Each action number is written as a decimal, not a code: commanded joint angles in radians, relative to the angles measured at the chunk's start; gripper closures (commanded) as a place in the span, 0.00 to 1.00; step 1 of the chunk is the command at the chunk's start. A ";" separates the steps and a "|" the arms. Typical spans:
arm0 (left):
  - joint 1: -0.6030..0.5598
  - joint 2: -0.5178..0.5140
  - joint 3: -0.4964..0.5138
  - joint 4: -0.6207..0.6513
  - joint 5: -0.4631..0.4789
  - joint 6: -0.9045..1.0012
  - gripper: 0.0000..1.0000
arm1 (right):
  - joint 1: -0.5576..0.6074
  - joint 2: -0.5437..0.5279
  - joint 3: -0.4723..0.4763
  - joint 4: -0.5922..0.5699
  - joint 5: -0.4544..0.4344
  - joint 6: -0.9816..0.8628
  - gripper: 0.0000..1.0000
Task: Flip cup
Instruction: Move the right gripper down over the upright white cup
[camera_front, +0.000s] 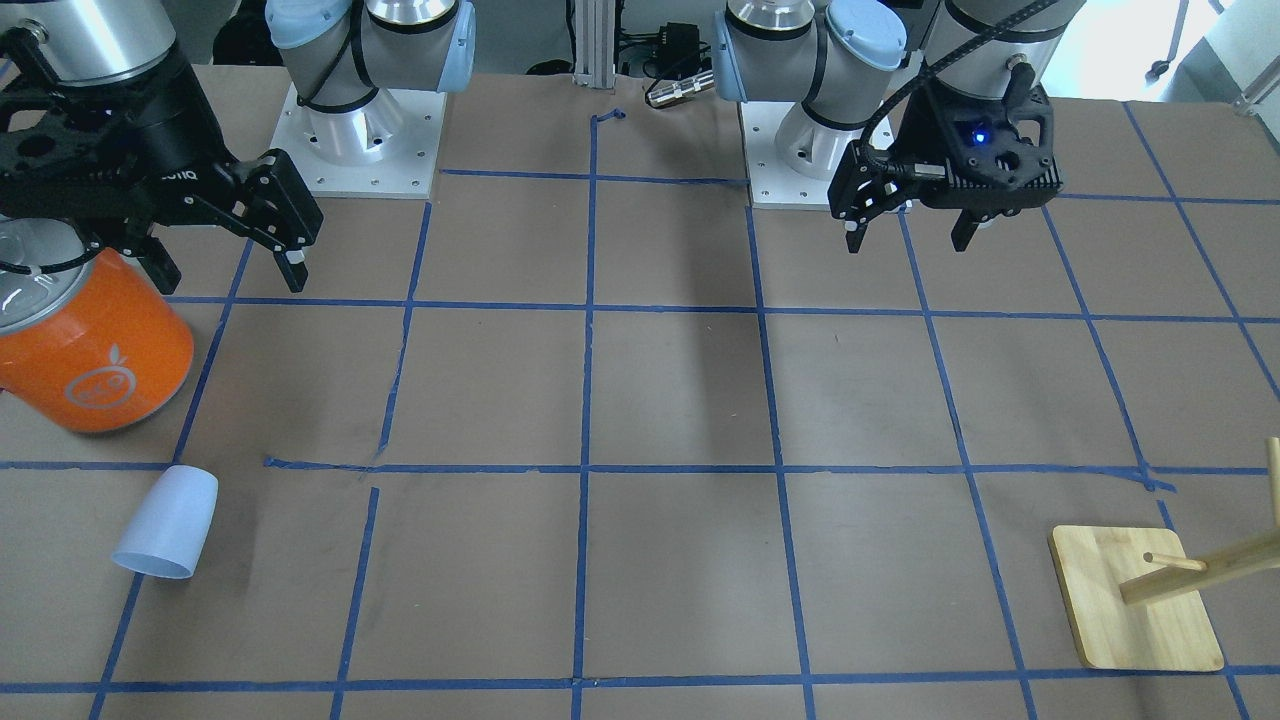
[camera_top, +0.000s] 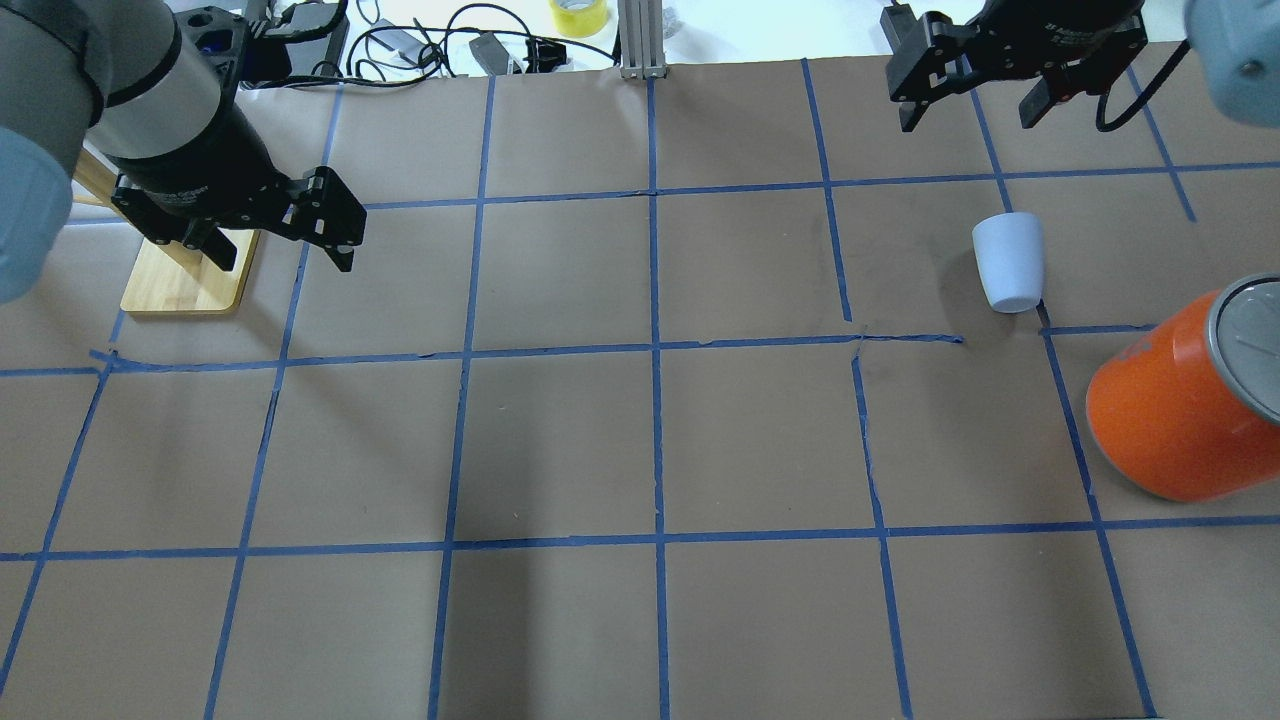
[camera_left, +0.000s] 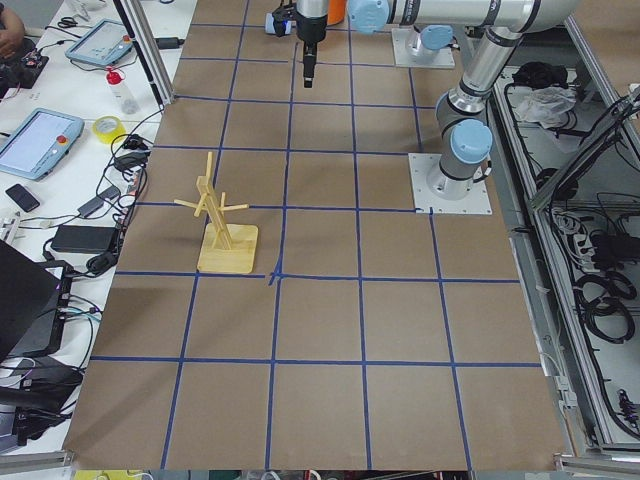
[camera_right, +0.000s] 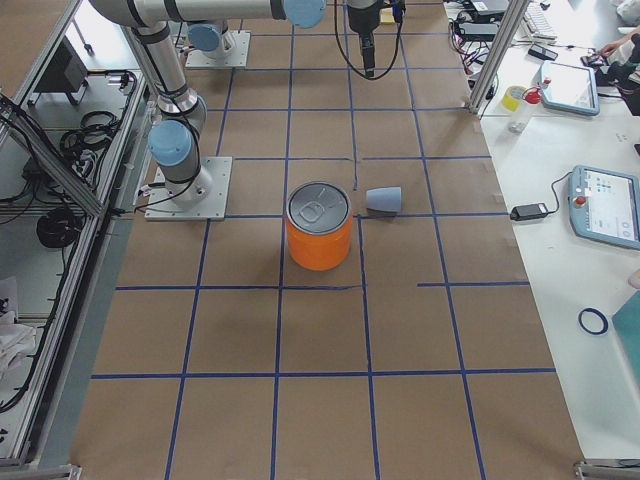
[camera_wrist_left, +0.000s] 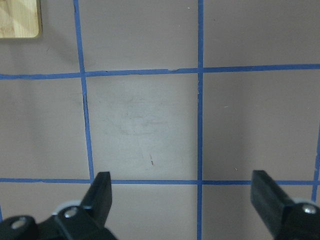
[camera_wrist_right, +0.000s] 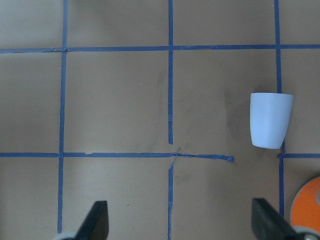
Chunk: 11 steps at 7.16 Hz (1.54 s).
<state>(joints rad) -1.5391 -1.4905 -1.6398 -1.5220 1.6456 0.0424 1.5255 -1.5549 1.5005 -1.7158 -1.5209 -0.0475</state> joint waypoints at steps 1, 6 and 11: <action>0.000 -0.001 0.002 0.002 -0.004 -0.019 0.00 | 0.001 0.001 0.013 -0.010 0.001 0.000 0.00; -0.001 -0.008 0.011 0.006 -0.069 -0.055 0.00 | -0.025 0.121 0.040 -0.046 -0.042 -0.002 0.00; -0.001 -0.008 -0.005 0.006 -0.056 -0.049 0.00 | -0.179 0.415 0.007 -0.312 -0.106 -0.018 0.00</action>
<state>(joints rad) -1.5401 -1.5012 -1.6423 -1.5144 1.5828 -0.0097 1.3575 -1.1816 1.5001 -2.0077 -1.6060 -0.0663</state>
